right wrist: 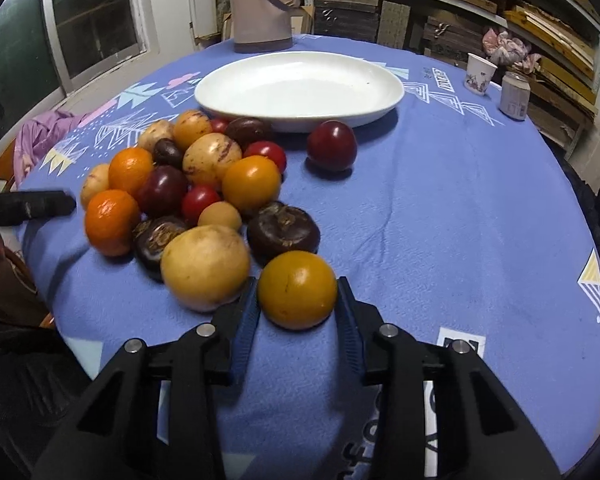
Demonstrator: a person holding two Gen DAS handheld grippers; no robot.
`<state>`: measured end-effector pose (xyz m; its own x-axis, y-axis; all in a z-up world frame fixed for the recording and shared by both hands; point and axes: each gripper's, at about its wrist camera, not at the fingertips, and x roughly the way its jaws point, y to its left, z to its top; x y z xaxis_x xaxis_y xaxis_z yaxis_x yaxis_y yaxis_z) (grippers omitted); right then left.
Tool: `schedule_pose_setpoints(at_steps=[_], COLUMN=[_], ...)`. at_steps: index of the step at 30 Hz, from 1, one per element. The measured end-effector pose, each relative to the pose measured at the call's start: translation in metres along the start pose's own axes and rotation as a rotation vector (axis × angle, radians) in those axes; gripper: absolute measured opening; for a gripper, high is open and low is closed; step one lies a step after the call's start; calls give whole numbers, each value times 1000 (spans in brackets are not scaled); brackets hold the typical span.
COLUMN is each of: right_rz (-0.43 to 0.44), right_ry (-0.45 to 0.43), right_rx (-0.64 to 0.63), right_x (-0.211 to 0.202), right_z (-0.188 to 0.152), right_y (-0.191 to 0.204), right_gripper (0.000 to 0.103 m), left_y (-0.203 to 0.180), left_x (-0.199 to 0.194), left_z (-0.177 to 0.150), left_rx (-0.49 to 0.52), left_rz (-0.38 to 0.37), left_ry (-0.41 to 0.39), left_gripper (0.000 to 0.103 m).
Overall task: Organize fruits
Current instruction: 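Grasp the yellow-orange round fruit with the right tool while the left tool grasps a pale striped fruit, then lift both held fruits and carry them over the white plate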
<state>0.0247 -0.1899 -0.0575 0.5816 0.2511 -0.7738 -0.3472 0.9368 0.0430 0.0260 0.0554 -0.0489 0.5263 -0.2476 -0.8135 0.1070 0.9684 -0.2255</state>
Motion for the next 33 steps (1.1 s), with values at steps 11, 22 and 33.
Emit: schedule_pose_setpoints(at_steps=[11, 22, 33], right_rz=[20, 33, 41], right_ry=[-10, -11, -13], right_rx=[37, 45, 53], right_x=[-2, -3, -3], right_z=[-1, -2, -3], right_y=[-4, -4, -5], right_gripper=[38, 38, 38], left_y=[-1, -5, -2], left_x=[21, 29, 25], left_z=[12, 8, 12], left_rx=[130, 179, 139], left_rz=[100, 145, 121], left_ry=[1, 8, -32], left_gripper=[100, 100, 100])
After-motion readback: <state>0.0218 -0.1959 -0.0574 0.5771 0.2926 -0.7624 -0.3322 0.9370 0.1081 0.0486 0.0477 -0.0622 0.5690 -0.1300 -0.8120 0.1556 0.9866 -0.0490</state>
